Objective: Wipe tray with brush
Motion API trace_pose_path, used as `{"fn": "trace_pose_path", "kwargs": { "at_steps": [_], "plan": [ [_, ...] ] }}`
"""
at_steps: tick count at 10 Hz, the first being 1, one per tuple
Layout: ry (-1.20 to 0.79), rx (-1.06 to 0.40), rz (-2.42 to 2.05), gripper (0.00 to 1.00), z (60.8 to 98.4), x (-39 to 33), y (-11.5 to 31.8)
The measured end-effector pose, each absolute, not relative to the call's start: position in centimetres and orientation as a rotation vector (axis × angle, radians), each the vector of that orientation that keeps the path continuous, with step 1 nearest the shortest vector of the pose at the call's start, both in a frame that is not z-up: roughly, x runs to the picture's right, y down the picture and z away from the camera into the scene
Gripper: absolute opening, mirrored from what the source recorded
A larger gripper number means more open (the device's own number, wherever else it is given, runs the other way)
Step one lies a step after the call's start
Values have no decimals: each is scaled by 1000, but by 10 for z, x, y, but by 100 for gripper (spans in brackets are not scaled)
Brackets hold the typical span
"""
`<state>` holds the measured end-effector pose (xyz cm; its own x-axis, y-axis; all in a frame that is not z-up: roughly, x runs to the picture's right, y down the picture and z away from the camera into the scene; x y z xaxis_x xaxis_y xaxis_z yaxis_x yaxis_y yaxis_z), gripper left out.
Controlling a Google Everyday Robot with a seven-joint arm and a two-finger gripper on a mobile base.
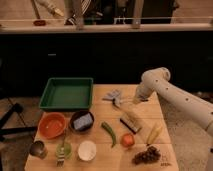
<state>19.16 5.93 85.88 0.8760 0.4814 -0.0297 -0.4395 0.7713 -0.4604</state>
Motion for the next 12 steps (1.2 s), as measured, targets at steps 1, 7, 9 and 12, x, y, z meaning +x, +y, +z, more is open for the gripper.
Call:
{"fn": "trace_pose_path", "kwargs": {
  "at_steps": [1,7,9,12],
  "plan": [
    [-106,-454,498,0,852,190,52],
    [-210,-347,504,0,824,169,12],
    [-250,-337,489,0,820,148,5],
    [-321,-331,448,0,813,108,-4]
  ]
}}
